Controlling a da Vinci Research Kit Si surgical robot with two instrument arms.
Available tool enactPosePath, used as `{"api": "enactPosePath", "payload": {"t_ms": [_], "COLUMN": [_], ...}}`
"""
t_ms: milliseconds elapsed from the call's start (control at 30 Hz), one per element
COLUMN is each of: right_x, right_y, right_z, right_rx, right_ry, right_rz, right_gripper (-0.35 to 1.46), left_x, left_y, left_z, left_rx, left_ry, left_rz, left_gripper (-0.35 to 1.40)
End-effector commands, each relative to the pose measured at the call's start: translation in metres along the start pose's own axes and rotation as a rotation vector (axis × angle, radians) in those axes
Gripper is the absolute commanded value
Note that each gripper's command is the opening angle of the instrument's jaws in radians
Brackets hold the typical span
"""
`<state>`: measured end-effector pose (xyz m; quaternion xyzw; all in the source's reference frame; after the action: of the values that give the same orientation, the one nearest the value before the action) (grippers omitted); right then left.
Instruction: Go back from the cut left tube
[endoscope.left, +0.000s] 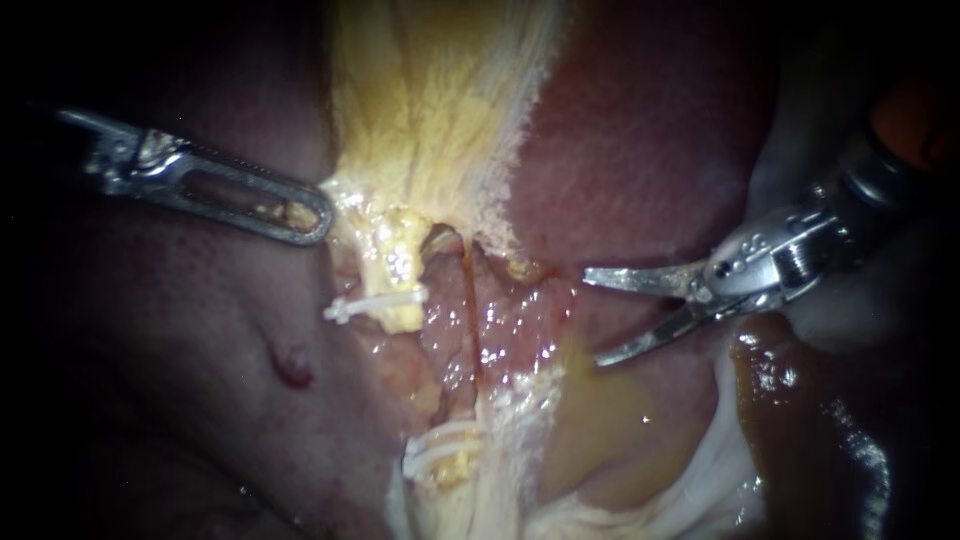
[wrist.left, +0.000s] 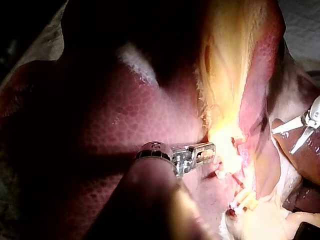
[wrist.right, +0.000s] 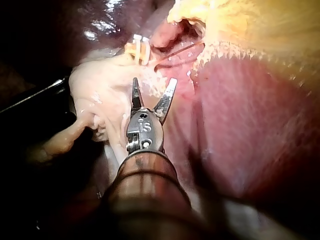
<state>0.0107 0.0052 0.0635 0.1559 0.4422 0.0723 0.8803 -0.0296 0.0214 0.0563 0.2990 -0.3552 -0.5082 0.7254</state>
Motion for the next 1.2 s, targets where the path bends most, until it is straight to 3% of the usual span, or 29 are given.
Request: {"api": "enactPosePath", "payload": {"t_ms": [33,400,733,1200], "right_x": [0.0,-0.0003,-0.0005,-0.0005], "right_y": [0.0,0.0001,0.0002,0.0002], "right_z": [0.0,-0.0001,-0.0002,-0.0002], "right_rx": [0.001,0.001,0.001,0.001], "right_ry": [0.001,0.002,0.001,0.001], "right_rz": [0.0,0.0,0.0,0.001], "right_gripper": [1.45,1.45,1.45,1.45], "left_x": [0.0001,0.0003,0.0004,0.0004], "left_y": [0.0,0.001,0.0005,0.0006], "left_z": [0.0003,0.0043,0.0086,0.0087], "left_rx": [-0.003,-0.004,0.011,0.018], "left_ry": [-0.001,-0.002,0.011,0.013], "left_rz": [-0.001,0.003,0.004,0.005], "left_gripper": [-0.35,-0.35,-0.35,-0.35]}}
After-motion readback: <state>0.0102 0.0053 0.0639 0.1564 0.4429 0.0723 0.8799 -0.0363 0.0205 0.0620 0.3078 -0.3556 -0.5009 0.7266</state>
